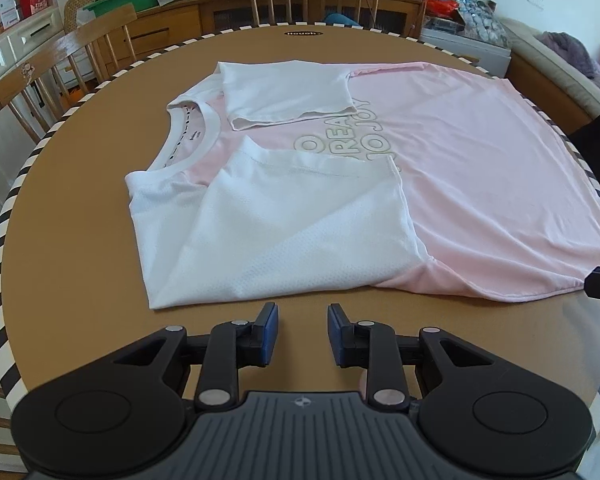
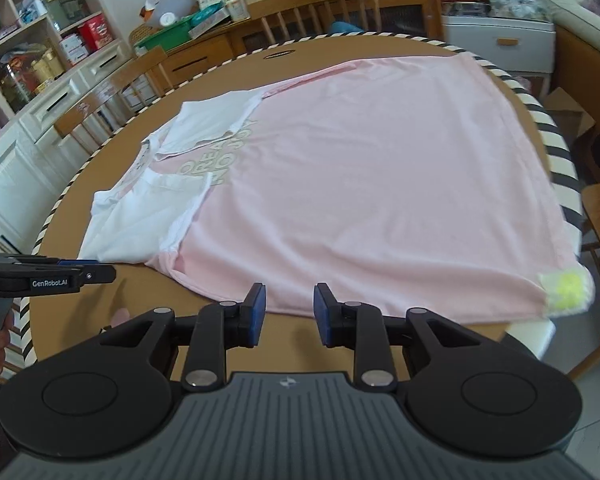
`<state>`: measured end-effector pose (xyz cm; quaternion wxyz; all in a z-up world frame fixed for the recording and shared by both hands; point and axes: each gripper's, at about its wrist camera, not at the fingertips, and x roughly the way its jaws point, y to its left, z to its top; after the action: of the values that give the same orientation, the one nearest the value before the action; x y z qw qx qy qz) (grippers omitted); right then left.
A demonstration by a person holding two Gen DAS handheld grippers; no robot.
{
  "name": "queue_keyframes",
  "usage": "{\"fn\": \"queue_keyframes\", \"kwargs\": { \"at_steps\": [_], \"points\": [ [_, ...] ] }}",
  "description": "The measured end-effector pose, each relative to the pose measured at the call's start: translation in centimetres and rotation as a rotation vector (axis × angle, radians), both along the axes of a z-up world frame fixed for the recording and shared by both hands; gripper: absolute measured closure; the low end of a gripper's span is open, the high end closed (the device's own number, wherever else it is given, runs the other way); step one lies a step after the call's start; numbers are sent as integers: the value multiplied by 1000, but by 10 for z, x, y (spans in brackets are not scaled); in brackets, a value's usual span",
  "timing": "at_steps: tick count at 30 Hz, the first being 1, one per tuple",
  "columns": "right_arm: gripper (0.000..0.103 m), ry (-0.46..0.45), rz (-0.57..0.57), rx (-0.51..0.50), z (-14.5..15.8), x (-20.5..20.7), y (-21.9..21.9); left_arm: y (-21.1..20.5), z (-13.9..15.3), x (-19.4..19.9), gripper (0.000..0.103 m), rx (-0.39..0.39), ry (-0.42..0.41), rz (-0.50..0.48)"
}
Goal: Fold clothes
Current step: 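Move both grippers back from the side-folded shirt, then grasp the pink hem corner with the yellow tag using the right gripper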
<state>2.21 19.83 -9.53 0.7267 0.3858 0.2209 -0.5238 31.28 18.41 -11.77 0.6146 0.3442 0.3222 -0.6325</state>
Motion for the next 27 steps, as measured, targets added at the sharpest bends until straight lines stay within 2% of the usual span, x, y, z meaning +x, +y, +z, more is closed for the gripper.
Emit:
{"fn": "queue_keyframes", "kwargs": {
  "at_steps": [8, 14, 17, 18, 20, 23, 27],
  "points": [
    [74, -43, -116, -25, -10, -29, 22, 13, -3, 10, 68, 4, 52, 86],
    [74, -100, -267, -55, -22, -59, 38, 15, -6, 17, 63, 7, 83, 137],
    [74, -178, -415, -62, -25, -89, 44, 13, -6, 18, 62, 13, 81, 145],
    [71, -213, -476, -59, -27, -101, 46, 12, -6, 18, 62, 14, 80, 147],
    [63, -290, -602, -27, -33, -126, 48, 11, -5, 18, 61, 18, 79, 152],
    [63, -402, -738, 24, -48, -155, 52, 9, -5, 18, 59, 23, 76, 158],
    [63, -474, -828, 48, -63, -172, 52, 5, -6, 16, 56, 29, 68, 157]
  ]
}}
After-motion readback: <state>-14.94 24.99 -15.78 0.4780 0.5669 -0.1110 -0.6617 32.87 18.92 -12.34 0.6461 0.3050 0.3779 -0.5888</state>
